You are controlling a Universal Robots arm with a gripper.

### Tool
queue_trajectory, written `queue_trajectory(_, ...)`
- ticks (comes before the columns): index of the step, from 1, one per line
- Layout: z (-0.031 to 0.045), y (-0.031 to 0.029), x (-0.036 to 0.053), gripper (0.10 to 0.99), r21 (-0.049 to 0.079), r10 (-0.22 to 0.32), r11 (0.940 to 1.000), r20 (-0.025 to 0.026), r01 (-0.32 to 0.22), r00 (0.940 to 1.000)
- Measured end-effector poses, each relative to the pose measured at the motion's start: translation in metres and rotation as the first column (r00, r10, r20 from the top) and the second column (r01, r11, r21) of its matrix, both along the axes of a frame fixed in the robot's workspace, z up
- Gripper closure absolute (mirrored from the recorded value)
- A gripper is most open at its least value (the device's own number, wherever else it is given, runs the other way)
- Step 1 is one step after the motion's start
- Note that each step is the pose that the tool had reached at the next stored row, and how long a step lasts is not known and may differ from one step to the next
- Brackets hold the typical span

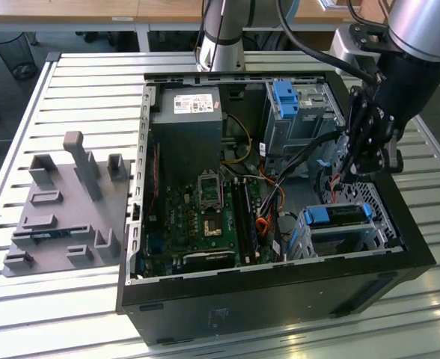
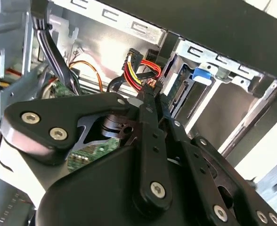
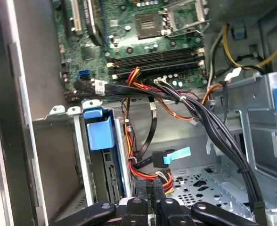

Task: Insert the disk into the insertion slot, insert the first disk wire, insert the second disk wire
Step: 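Insert the first disk wire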

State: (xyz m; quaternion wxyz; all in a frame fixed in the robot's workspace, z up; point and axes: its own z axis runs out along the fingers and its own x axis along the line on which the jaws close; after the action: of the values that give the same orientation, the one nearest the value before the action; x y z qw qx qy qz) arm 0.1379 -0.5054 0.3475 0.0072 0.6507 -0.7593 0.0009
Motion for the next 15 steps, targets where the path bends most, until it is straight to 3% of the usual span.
queue_trajectory(3, -0.0004, 0.0000, 0.0000, 0.918, 0.000, 0.054, 0.9985, 0.0000, -0.054, 0.9985)
queue_trajectory(9, -0.0012, -0.0003, 0.0000, 0.918, 0.000, 0.140, 0.9901, 0.0018, -0.140, 0.9901)
queue_trajectory(15, -0.0018, -0.0081, -0.0030, 0.918, -0.001, 0.157, 0.9876, 0.0102, -0.157, 0.9876)
